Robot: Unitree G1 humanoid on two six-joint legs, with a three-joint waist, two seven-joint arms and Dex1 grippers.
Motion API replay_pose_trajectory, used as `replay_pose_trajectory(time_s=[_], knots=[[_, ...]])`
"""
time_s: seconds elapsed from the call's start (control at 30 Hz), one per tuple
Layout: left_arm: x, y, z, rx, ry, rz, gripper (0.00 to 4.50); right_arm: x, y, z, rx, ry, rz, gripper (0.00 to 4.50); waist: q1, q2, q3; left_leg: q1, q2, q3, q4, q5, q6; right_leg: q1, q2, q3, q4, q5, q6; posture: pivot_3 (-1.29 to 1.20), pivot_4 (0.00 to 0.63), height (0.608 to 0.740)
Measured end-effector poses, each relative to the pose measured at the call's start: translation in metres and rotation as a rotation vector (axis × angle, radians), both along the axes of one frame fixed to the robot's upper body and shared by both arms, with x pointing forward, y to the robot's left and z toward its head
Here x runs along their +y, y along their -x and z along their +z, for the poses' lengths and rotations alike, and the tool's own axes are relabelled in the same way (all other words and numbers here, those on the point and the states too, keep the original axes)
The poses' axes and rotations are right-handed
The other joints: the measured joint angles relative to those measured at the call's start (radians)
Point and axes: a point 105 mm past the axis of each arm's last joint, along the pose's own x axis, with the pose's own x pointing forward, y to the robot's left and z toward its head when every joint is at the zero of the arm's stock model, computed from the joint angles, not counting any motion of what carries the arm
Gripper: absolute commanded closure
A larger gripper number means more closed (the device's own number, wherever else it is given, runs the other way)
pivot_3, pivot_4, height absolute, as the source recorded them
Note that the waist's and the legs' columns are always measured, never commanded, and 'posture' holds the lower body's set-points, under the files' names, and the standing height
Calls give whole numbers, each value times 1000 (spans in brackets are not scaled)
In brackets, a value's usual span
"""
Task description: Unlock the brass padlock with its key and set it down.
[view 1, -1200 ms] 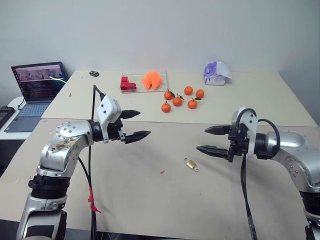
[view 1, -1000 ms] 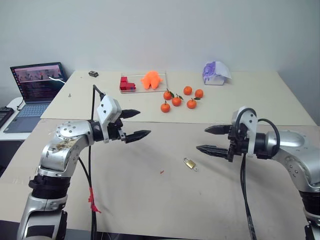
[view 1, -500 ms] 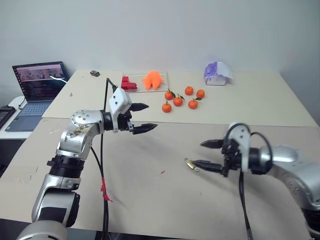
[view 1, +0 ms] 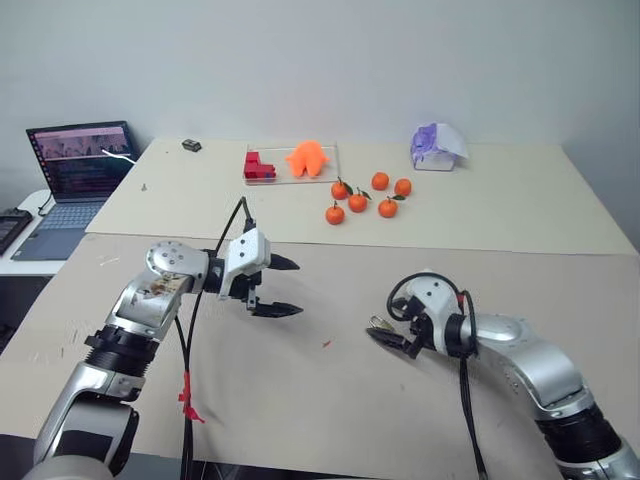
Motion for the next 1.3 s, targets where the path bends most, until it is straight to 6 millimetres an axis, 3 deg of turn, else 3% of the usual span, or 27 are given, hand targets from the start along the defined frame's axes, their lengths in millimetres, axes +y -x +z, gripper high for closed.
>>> replay_pose_trajectory(time_s=[0.17,0.3,0.53,0.57,0.77,1.0,1.13,1.3], knots=[[-4,0,5,-15,8,-11,0,0,1,-4,-17,-2,1,51,-5,-1,0,1,0,0,0,0,0,0,1,0,1,0,0,0,150,724],[-5,1,6,-20,12,-13,0,-4,2,-4,-22,1,-10,1030,-4,-1,0,1,0,-1,0,0,0,2,0,0,1,0,0,0,150,724],[-5,0,6,-22,14,-7,0,-5,6,-5,-14,2,2,3457,-7,-1,0,1,0,-1,0,0,0,2,1,0,1,0,0,0,150,724],[-5,0,6,-21,14,-6,0,-4,8,-5,-14,9,14,3575,-8,-1,0,1,0,-1,0,0,0,2,1,0,1,0,0,0,150,724],[-2,0,6,-8,7,3,0,13,7,0,-27,47,133,3575,-16,-1,1,2,1,-1,0,0,0,1,2,1,1,0,0,0,150,724],[8,4,8,-27,-4,38,0,71,-4,26,-148,133,408,3575,-12,2,-1,1,1,-1,0,0,1,-1,3,1,2,0,0,0,150,724],[12,11,8,-30,-16,55,0,96,-3,20,-203,217,565,3575,-5,3,-2,1,1,-1,1,0,1,-1,2,0,2,2,-3,0,150,724],[16,19,7,-20,-22,78,0,98,-7,5,-193,283,646,3575,-6,3,-2,1,1,-1,2,-1,1,-1,1,-1,3,2,-5,0,150,724]])
